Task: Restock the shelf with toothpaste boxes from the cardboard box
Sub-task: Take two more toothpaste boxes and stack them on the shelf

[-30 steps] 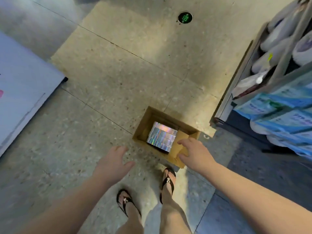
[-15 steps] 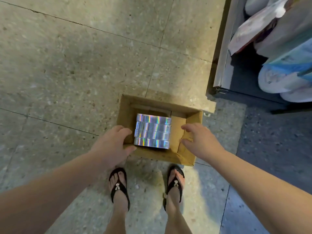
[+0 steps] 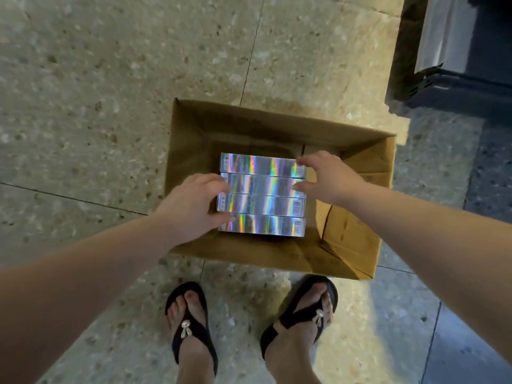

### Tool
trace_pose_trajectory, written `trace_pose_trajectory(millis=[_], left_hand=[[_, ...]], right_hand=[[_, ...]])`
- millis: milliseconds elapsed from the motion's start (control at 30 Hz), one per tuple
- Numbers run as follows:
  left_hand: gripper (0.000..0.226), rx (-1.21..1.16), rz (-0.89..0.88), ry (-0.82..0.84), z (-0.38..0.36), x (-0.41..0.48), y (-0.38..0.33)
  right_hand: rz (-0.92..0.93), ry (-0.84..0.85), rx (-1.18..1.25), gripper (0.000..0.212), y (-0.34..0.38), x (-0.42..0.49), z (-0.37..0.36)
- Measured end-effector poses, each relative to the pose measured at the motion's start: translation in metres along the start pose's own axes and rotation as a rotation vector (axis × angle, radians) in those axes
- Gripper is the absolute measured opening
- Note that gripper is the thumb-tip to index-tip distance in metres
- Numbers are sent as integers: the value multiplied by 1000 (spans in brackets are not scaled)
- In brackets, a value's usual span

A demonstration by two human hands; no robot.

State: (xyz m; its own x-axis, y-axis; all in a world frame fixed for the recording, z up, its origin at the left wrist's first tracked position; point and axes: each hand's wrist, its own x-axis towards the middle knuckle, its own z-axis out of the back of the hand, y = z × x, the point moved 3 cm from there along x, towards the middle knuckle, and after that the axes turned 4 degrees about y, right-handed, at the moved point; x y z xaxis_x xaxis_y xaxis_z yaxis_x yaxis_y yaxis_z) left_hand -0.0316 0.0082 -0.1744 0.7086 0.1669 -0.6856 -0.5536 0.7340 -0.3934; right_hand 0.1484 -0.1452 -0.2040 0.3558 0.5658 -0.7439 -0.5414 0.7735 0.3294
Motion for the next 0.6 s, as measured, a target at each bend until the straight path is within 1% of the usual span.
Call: trace_pose_trajectory(millis=[67, 233, 300, 367, 433, 533, 600], left_hand=[[64, -21, 7, -14, -8, 13, 8], [70, -84, 39, -82, -17, 37, 24], [69, -117, 56, -120, -18, 43, 29], [72, -159, 62, -162, -19, 48, 34], [77, -209, 89, -188, -20, 50, 37], [83, -250, 98, -178, -20, 51, 39], [86, -241, 93, -160, -20, 53, 38]], right_hand=[[10, 6, 7, 61, -4, 19, -9], [15, 26, -30, 83, -15, 51, -20], [15, 46, -29, 88, -19, 57, -24], [45, 58, -43, 80, -18, 61, -30], [65, 25, -30, 70, -18, 61, -35], [53, -59, 29, 71, -18, 56, -34], [55, -120, 69, 64, -20, 49, -31]])
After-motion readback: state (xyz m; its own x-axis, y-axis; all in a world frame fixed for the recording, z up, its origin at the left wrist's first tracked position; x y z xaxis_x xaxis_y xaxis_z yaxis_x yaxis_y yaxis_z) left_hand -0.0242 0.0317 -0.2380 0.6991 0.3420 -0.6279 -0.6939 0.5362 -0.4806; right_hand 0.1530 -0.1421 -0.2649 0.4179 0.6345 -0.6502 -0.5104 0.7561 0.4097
